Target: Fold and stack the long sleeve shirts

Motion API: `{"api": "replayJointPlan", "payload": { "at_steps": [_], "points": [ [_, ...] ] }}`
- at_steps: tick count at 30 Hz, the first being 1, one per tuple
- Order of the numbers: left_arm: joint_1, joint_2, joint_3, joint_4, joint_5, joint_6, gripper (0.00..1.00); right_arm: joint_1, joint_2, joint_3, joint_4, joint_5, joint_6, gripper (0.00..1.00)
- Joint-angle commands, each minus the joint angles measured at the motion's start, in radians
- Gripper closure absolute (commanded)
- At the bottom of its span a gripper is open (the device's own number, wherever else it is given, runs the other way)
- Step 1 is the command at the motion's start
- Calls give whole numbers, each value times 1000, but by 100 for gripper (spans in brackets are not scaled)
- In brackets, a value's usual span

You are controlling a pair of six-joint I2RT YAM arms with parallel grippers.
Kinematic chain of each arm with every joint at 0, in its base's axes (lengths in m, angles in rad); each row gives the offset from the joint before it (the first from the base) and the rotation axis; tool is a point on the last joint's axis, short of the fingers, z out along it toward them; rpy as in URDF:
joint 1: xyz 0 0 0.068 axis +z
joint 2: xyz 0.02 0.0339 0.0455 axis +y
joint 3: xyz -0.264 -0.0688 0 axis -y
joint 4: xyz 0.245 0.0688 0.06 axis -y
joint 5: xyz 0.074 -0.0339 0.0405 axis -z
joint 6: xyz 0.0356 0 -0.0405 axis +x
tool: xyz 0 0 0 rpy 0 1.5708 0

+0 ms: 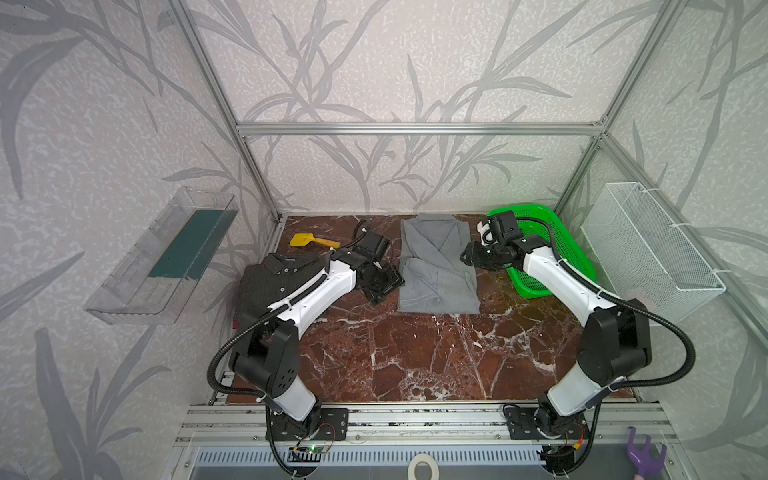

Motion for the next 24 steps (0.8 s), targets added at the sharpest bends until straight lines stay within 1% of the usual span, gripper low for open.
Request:
{"api": "replayJointPlan", "payload": {
  "at_steps": [1,4,8,12,15,19,24],
  "points": [
    [-27,-1,-60,41,21,41,30,32,-14,-2,-28,-60,-26,49],
    [-59,19,-105,69,-3,63,30,88,-34,-54,22,-106,-28,49],
    [-80,74,-86,97,-2,82,30,136,-2,-90,37,-120,-52,49],
    [-95,121,-41,115,-25,98,29,139,25,-124,38,-105,-64,50],
    [-102,156,-10,118,-29,115,29,138,17,-137,42,-86,-77,50],
    [-101,214,27,109,-64,145,29,137,26,-141,38,-64,-100,50],
    [-99,277,73,133,-80,171,29,136,35,-145,39,-56,-104,50]
  ]
}}
